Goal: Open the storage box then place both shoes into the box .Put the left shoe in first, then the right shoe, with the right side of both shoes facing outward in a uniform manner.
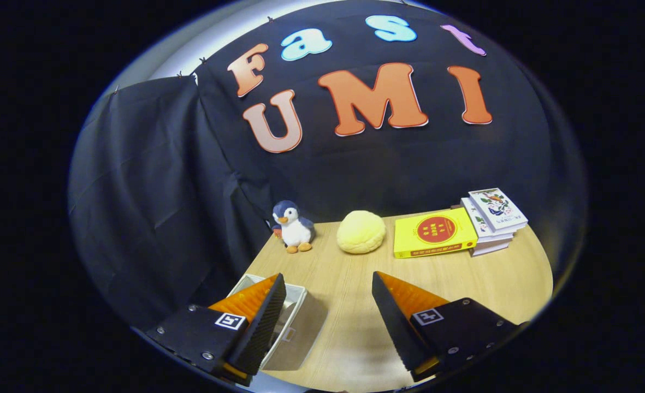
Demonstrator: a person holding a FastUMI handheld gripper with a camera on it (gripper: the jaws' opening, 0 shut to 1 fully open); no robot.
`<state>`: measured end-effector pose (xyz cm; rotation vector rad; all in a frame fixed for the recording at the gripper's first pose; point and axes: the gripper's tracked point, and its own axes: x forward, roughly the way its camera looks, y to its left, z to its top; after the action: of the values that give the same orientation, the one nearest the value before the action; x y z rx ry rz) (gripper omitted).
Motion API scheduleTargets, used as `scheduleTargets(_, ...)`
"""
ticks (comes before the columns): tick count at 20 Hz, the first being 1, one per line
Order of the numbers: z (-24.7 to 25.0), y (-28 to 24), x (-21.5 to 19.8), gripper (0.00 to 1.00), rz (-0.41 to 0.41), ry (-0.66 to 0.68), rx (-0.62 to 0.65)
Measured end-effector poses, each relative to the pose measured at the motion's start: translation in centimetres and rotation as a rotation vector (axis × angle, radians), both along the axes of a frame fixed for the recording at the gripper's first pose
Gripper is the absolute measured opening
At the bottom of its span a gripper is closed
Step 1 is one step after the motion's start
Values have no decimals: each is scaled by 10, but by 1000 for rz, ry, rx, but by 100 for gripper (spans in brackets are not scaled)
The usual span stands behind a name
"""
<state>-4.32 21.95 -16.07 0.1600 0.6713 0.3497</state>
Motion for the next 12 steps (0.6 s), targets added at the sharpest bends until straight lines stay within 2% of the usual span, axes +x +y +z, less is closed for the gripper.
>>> scheduleTargets(7, 64, -61, 24, 97, -35, -220, -9)
scheduleTargets(12, 110, -85, 28, 97, -8, -358, 16)
